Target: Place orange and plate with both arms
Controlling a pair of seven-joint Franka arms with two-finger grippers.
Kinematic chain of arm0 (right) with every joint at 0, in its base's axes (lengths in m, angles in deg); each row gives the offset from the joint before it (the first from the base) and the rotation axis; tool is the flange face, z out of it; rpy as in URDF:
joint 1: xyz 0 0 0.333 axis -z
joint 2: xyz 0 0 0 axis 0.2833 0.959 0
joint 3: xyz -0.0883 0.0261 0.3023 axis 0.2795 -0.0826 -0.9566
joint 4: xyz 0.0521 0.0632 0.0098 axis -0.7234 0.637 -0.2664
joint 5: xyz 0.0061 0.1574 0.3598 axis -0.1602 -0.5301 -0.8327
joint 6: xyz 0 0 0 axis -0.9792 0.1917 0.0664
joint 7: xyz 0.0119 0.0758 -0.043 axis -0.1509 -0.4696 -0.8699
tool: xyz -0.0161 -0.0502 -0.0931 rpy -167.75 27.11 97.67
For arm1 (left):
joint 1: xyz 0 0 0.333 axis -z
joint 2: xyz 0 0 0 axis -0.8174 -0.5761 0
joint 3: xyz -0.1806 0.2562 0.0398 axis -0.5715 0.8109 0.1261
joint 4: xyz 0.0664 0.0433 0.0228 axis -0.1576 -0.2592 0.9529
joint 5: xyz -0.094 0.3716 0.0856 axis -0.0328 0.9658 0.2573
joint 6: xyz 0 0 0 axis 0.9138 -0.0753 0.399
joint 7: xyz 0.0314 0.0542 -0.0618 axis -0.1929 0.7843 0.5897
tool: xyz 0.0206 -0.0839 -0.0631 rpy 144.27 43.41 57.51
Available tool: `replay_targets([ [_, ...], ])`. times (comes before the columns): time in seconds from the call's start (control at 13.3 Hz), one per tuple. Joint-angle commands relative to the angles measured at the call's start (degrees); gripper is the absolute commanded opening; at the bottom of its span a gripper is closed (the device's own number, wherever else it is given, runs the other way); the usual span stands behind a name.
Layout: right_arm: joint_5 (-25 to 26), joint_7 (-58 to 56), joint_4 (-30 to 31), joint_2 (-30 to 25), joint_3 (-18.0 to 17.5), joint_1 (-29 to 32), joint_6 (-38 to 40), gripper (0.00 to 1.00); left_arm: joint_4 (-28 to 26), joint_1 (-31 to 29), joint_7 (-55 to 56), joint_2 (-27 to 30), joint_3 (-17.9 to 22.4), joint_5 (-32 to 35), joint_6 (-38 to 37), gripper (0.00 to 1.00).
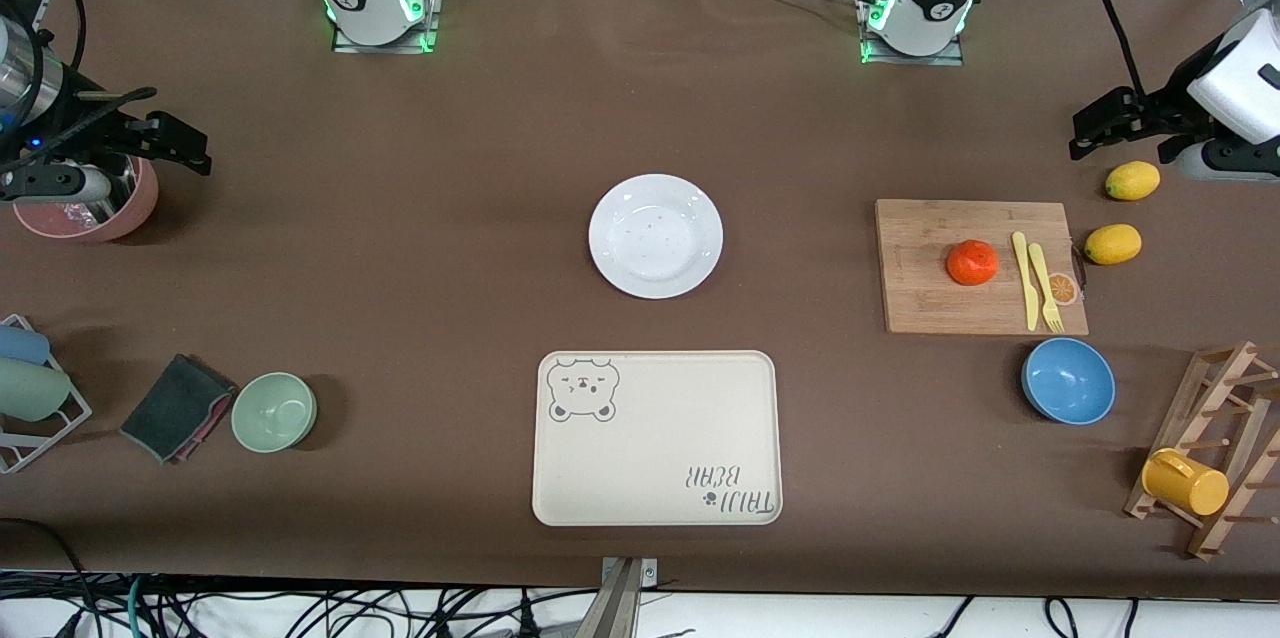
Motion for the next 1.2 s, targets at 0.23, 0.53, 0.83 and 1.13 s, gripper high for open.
replay_targets([
  [0.23, -0.7, 0.18, 0.54, -0.67, 0.17, -0.12, 0.16, 1.0, -4.03, -1.32, 0.22, 3.39, -0.15, -0.24, 5.15, 1.0],
  [0.53, -0.7, 0.18, 0.54, -0.67, 0.34, -0.03, 0.51, 1.0, -15.1, -1.32, 0.22, 3.58, -0.15, -0.69, 15.26, 1.0],
  [0.83, -0.7, 0.18, 0.54, -0.67, 0.34, -0.03, 0.6, 1.0, -27.66, -1.5, 0.22, 3.41, -0.06, -0.07, 28.7, 1.0],
  [1.13, -0.7, 0.09, 0.45, -0.67, 0.34, -0.03, 0.6, 1.0, -30.95, -1.59, 0.22, 3.14, 0.11, 0.02, 31.2, 1.0],
])
